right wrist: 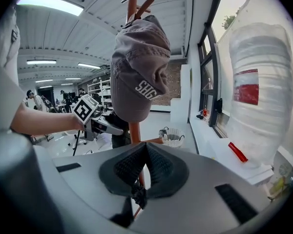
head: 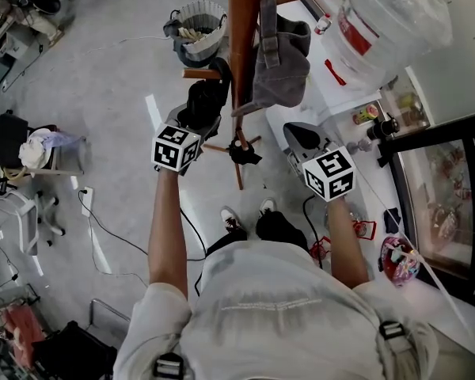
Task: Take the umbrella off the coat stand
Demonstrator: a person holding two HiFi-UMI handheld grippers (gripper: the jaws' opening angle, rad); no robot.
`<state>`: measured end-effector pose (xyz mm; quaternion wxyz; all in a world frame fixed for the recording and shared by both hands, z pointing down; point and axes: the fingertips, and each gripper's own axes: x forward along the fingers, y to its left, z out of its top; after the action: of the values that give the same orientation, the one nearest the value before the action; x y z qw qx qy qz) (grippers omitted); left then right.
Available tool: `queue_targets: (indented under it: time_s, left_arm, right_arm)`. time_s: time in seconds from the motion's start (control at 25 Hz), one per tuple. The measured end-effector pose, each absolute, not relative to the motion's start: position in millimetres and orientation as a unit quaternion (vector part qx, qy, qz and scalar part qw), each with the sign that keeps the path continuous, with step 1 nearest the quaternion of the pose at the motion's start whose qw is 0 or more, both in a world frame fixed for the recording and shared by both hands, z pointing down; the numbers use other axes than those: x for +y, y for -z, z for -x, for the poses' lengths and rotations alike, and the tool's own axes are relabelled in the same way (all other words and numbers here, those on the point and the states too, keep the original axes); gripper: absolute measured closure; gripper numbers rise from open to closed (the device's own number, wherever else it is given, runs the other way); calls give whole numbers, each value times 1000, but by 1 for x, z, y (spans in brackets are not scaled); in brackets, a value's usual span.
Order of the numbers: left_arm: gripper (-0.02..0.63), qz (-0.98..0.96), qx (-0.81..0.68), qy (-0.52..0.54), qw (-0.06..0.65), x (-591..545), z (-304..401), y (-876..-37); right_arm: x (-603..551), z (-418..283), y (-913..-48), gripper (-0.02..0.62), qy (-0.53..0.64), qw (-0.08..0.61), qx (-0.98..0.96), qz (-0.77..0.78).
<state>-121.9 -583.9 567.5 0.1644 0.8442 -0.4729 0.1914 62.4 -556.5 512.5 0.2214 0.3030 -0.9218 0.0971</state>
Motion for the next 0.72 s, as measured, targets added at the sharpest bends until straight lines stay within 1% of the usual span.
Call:
queue_targets:
  time_s: [0.28, 0.6, 0.72]
  left_arm:
    - [325, -826, -507, -168, 181, -566, 144, -546]
    - [327, -816, -540, -124, 166, -548, 171, -506]
    - [327, -810, -552, -96, 175, -536, 188, -488]
  right_arm:
    - [-541, -56, -489, 572, -83, 195, -923, -322]
    - [-534, -48, -446, 572, -47, 160, -917, -362]
    - [-530, -42, -426, 572, -29, 144, -917, -372]
